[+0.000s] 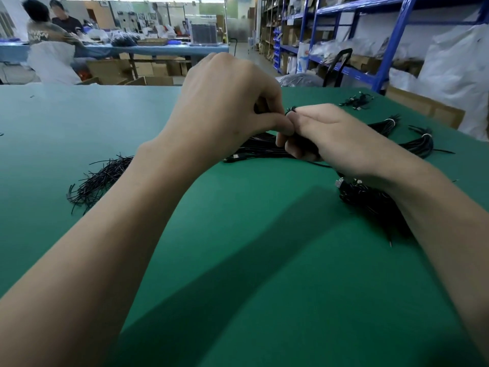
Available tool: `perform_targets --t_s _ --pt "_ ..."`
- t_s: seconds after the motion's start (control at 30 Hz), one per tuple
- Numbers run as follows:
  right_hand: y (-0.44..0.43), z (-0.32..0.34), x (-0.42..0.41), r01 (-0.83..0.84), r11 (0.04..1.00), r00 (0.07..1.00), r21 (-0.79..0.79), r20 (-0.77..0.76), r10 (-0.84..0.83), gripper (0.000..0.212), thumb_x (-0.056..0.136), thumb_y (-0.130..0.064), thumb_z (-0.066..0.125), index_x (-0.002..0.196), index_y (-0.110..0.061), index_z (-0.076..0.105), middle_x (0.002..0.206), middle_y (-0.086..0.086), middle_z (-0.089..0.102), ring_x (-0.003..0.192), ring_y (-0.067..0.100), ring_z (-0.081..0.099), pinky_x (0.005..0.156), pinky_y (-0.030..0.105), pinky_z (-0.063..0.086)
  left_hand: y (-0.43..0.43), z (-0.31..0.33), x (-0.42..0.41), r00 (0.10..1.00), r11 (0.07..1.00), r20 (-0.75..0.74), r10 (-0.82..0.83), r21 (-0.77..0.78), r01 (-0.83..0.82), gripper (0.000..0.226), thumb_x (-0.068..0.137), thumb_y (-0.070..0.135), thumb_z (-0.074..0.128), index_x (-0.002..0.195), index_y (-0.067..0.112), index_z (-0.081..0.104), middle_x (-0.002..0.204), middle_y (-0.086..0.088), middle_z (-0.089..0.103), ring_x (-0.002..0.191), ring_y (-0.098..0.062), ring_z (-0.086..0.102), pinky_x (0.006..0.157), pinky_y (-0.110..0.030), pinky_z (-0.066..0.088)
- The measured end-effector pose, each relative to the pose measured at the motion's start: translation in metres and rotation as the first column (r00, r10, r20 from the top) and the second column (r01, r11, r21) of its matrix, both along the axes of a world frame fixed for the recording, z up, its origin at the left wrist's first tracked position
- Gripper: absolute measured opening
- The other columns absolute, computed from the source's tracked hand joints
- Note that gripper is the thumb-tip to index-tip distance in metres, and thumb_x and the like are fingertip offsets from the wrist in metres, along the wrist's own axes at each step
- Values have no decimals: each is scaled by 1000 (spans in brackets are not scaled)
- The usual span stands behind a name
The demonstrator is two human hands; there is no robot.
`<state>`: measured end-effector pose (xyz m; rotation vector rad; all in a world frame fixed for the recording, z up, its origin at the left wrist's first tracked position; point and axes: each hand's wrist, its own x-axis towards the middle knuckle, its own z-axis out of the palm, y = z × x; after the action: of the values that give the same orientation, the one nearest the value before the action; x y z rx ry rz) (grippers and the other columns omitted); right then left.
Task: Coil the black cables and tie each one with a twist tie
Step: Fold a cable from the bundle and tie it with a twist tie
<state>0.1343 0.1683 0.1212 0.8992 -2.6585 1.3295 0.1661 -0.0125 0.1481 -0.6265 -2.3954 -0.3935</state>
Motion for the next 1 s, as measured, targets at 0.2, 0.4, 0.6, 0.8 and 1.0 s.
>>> perform_targets --t_s 0.2,0.4,0.6,0.8,1.0 --pt "6 2 -6 102 894 961 -436 276 24 37 111 -23 35 95 -4 63 68 4 70 61 14 65 48 20 40 -10 4 -2 996 998 73 -58 14 57 22 84 47 77 85 25 79 76 10 71 73 -7 67 72 -39 57" --pt "10 3 -14 300 479 855 -825 455 248 33 111 -20 32 92 -9 56 79 7 76 74 16 75 56 20 54 -1 -8 -8 958 983 275 -87 -134 127 16 82 45 79 83 29 78 72 14 71 70 -2 64 76 -37 55" --pt "5 -4 -14 212 637 944 -742 323 63 34 112 -20 29 94 -7 54 77 5 77 73 16 75 66 25 58 15 -8 -1 961 970 221 -167 -138 200 10 87 43 75 90 34 78 78 18 70 70 -2 60 77 -34 53" --pt "-4 -6 1 -32 970 989 -240 134 66 40 111 -22 33 91 0 60 76 11 75 58 23 68 51 27 50 -7 4 -3 997 987 71 -36 -155 46 16 93 45 67 96 33 76 86 12 71 84 -13 66 77 -43 55" --pt "-4 -6 -2 -56 980 986 -191 142 84 46 111 -28 33 86 -8 66 55 1 49 44 10 32 46 20 26 -7 1 -5 998 994 38 -50 -94 53 19 90 44 71 96 28 79 87 5 73 83 -17 66 77 -42 54"
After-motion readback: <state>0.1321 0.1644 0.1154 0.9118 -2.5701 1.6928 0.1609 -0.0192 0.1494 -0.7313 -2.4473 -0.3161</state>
